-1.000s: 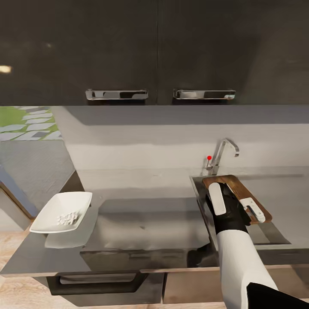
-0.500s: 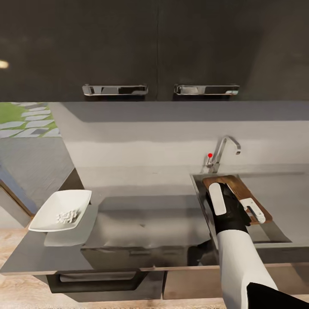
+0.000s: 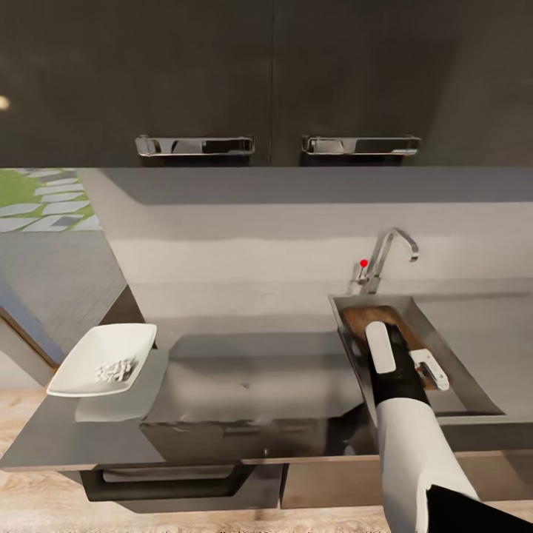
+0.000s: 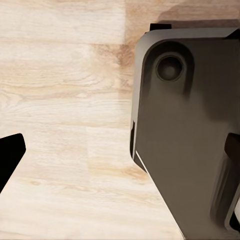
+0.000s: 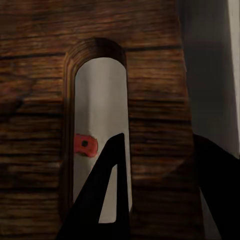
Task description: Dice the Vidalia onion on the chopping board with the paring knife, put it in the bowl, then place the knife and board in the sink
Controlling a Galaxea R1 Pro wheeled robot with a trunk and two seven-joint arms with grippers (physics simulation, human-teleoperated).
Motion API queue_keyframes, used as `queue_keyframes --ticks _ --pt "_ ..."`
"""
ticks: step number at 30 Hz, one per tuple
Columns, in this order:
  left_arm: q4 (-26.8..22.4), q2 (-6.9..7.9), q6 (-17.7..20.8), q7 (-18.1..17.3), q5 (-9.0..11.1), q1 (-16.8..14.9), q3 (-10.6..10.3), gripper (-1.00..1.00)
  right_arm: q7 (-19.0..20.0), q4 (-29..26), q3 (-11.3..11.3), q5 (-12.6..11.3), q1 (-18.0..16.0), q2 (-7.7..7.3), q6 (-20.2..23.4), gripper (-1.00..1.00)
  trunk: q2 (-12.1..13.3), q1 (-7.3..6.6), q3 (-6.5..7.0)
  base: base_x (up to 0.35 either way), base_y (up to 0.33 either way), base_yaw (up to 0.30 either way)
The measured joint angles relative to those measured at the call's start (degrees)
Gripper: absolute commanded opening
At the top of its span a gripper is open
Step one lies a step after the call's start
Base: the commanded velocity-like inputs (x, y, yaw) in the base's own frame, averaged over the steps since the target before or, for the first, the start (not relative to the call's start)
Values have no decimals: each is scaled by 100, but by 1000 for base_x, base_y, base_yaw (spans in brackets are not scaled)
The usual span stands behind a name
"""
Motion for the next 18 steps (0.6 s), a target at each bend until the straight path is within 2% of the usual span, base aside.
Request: queue_keyframes --ticks 3,13,18 --pt "0 0 4 2 0 0 1 100 91 128 -72 -46 1 0 -9 -100 0 0 -28 0 0 0" --pt "1 0 8 5 1 0 1 100 145 174 -90 -38 0 -5 -27 -100 -1 0 -119 0 0 0" --pt "-2 0 10 3 1 1 1 100 207 174 -93 -36 0 -124 -99 -100 -2 -1 -166 112 -177 0"
